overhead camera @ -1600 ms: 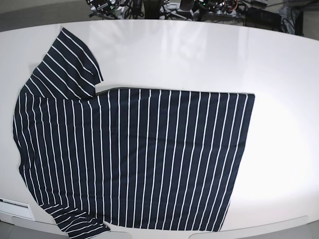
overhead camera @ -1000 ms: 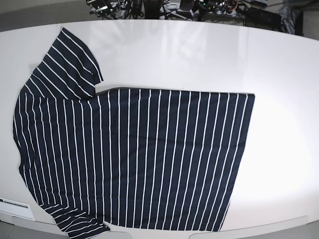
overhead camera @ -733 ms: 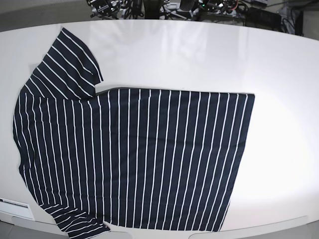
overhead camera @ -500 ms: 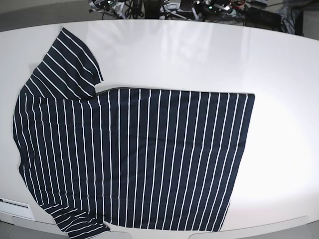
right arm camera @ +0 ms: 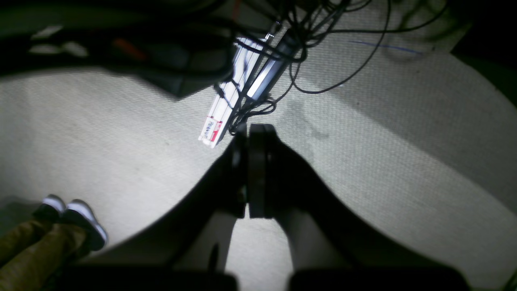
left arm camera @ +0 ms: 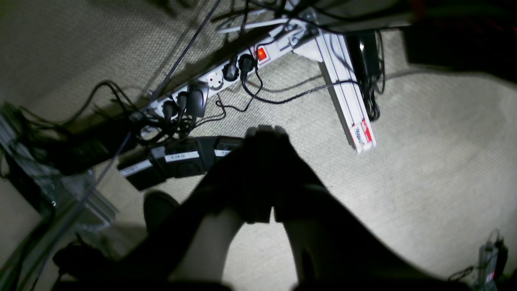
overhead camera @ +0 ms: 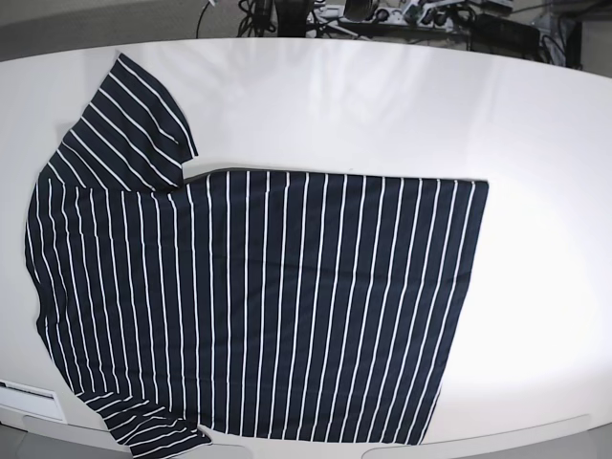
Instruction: Fold the T-shirt properly
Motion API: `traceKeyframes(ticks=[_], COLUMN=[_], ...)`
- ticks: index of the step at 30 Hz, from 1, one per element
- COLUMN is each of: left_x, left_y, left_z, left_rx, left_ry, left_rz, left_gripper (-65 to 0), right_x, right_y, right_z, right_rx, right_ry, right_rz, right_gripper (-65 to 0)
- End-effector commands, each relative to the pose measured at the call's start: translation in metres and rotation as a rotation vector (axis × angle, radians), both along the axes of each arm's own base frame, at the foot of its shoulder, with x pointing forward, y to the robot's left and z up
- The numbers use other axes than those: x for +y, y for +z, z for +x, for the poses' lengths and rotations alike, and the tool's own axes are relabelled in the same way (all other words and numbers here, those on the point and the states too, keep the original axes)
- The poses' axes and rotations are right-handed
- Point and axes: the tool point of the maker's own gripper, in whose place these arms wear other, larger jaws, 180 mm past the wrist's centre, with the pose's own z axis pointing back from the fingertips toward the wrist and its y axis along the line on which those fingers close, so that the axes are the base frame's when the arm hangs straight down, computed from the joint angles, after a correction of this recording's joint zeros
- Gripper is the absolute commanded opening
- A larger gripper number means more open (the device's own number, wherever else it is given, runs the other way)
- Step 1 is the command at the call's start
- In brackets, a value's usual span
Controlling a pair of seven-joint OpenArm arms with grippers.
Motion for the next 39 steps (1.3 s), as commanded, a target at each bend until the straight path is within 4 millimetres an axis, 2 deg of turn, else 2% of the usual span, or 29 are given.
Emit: traceKeyframes(ticks=[1, 4, 7, 11, 17, 19, 22, 28, 31, 36, 39], left_x=[0.003, 0.003, 0.005, 0.013, 0.022, 0.017, 0.004, -0.018, -0.024, -0.026, -0.024], left_y=[0.010, 0.038, 0.066, 0.098, 0.142, 0.160, 0.186, 0.227, 0.239, 0.257, 0.261], left_z=[-0.005, -0.009, -0.006, 0.013, 0.048, 0.055, 0.062, 0.073, 0.079, 0.102, 0.117], left_rx=[-0.011, -0.043, -0.089, -0.183, -0.262, -0.293, -0.335, -0.405, -0.436, -0.541, -0.592], left_ry=[-0.020, -0.080, -0.134, -0.182, -0.143, -0.147, -0.153, -0.163, -0.182, -0.218, -0.234], left_rz=[-0.014, -0.044, -0.051, -0.023, 0.016, -0.006, -0.043, -0.099, -0.103, -0.068, -0.051], left_gripper=[-65.0, -65.0, -65.0, -65.0, -65.0, -65.0, -65.0, -65.0, -65.0, -65.0, -65.0], right_x=[-0.006, -0.021, -0.042, -0.067, -0.089, -0.088, -0.082, -0.075, -0.068, -0.057, -0.064], right_y=[0.010, 0.035, 0.062, 0.102, 0.163, 0.180, 0.198, 0.213, 0.222, 0.247, 0.254], right_z=[-0.003, -0.001, 0.008, 0.025, 0.048, 0.050, 0.065, 0.074, 0.083, 0.105, 0.113], right_rx=[-0.013, -0.050, -0.094, -0.145, -0.249, -0.262, -0.312, -0.318, -0.349, -0.440, -0.477], right_ry=[-0.008, -0.041, -0.106, -0.201, -0.244, -0.239, -0.226, -0.175, -0.179, -0.137, -0.136], right_rz=[0.000, -0.014, -0.026, -0.006, 0.019, 0.045, 0.088, 0.086, 0.118, 0.134, 0.110], right_gripper=[-65.0, -65.0, -65.0, -65.0, -65.0, -65.0, -65.0, -65.0, -65.0, -65.0, -65.0])
